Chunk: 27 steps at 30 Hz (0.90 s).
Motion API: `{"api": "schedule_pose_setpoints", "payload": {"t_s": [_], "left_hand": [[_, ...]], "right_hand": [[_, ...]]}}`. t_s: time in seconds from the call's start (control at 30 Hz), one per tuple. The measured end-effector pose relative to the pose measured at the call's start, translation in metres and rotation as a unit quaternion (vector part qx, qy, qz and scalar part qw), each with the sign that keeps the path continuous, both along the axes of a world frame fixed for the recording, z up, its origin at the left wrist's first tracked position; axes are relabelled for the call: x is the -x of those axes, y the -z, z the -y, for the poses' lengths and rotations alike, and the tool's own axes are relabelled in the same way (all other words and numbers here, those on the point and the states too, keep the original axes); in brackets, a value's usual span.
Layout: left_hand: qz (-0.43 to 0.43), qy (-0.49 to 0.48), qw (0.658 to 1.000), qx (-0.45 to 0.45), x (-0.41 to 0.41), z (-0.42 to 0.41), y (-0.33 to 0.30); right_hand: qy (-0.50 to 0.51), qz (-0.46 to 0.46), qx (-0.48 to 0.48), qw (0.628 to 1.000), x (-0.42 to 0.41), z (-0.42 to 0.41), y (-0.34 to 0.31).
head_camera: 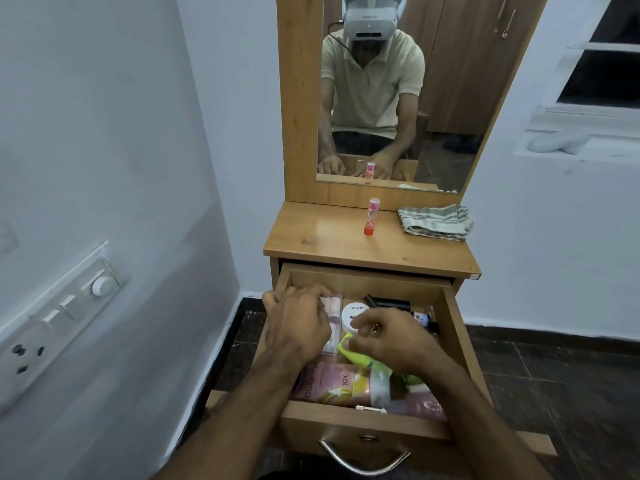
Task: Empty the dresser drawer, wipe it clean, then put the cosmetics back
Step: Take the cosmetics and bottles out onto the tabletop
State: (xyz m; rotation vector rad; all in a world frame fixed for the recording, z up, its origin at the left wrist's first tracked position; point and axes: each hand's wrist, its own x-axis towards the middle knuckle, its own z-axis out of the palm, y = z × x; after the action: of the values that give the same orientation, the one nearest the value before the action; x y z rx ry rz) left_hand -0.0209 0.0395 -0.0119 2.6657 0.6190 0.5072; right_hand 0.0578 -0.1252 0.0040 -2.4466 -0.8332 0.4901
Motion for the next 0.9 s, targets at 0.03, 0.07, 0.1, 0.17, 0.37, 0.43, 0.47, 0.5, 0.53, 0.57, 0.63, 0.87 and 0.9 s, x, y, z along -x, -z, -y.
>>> {"api": "schedule_pose_setpoints", "payload": {"t_s": [0.03,0.07,0.1,0.17,0.37,0.43,0.47,0.5,0.53,0.57,0.63,0.87,0.9], "left_hand": [[0.002,-0.001,1.0,0.004,0.0,0.0,-0.001],[0.003,-0.002,1.0,0.006,0.001,0.0,-0.001],[0.002,-0.001,1.0,0.008,0.001,0.0,-0.002],[0.003,0.002,1.0,0.01,0.001,0.0,-0.002],[0.034,0.002,0.999,0.014,0.0,0.0,-0.001],[0.053,-0.005,0.998,0.014,-0.001,-0.002,0.001],[0.061,-0.008,0.998,0.012,-0.001,-0.002,0.002],[0.067,-0.011,0.998,0.009,-0.002,-0.003,0.002],[0.07,-0.013,0.997,0.006,-0.002,-0.003,0.002],[0.071,-0.015,0.997,0.005,-0.002,-0.003,0.002],[0.072,-0.017,0.997,0.007,-0.003,-0.003,0.002],[0.064,-0.027,0.997,0.025,-0.001,-0.004,0.001],[0.061,-0.028,0.997,0.024,-0.001,-0.003,0.0]], "right_hand": [[-0.011,0.001,0.036,0.999,0.001,0.0,0.002],[-0.016,-0.006,0.052,0.999,0.001,0.0,0.002],[-0.018,-0.017,0.054,0.998,0.0,0.0,0.003],[-0.026,-0.036,0.046,0.998,0.0,0.0,0.004],[-0.023,-0.055,-0.015,0.998,-0.006,0.01,0.008],[0.014,-0.121,-0.149,0.981,-0.008,0.016,0.001],[0.036,-0.147,-0.224,0.963,-0.008,0.017,-0.007],[0.06,-0.149,-0.291,0.943,-0.008,0.017,-0.015],[0.081,-0.12,-0.338,0.93,-0.011,0.016,-0.024],[0.093,-0.082,-0.368,0.921,-0.015,0.013,-0.034],[0.102,-0.006,-0.398,0.912,-0.028,0.006,-0.051],[0.124,0.102,-0.351,0.923,-0.071,-0.03,-0.056],[0.124,0.108,-0.344,0.924,-0.073,-0.033,-0.054]]}}
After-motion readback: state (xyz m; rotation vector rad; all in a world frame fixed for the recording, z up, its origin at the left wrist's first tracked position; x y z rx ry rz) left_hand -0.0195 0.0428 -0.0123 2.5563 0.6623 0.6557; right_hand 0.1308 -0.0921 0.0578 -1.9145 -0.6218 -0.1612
